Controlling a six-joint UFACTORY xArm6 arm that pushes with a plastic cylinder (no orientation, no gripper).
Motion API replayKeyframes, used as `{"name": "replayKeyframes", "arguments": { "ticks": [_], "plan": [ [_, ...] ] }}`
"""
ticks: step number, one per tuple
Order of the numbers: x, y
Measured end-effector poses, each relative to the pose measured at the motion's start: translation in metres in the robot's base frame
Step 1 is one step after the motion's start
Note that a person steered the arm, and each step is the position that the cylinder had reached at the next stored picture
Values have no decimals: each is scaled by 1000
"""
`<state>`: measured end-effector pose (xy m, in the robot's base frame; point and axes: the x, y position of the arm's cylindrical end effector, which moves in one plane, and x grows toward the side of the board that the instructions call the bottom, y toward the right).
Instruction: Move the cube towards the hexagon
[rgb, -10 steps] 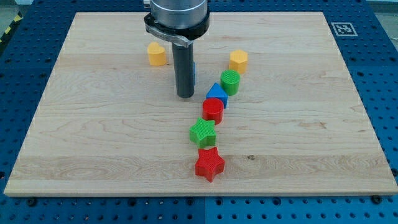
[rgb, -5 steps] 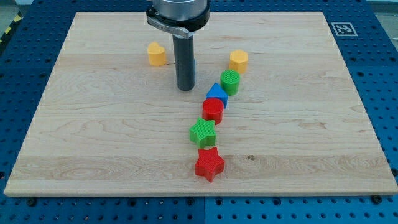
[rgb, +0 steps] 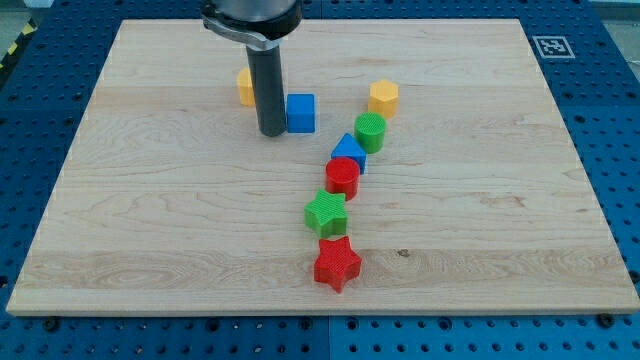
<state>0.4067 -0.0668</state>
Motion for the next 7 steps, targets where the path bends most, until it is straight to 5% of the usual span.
{"name": "replayKeyframes", "arguments": {
  "ticks": [4,7],
  "plan": [
    [-13,-44],
    [-15,14]
  ]
}}
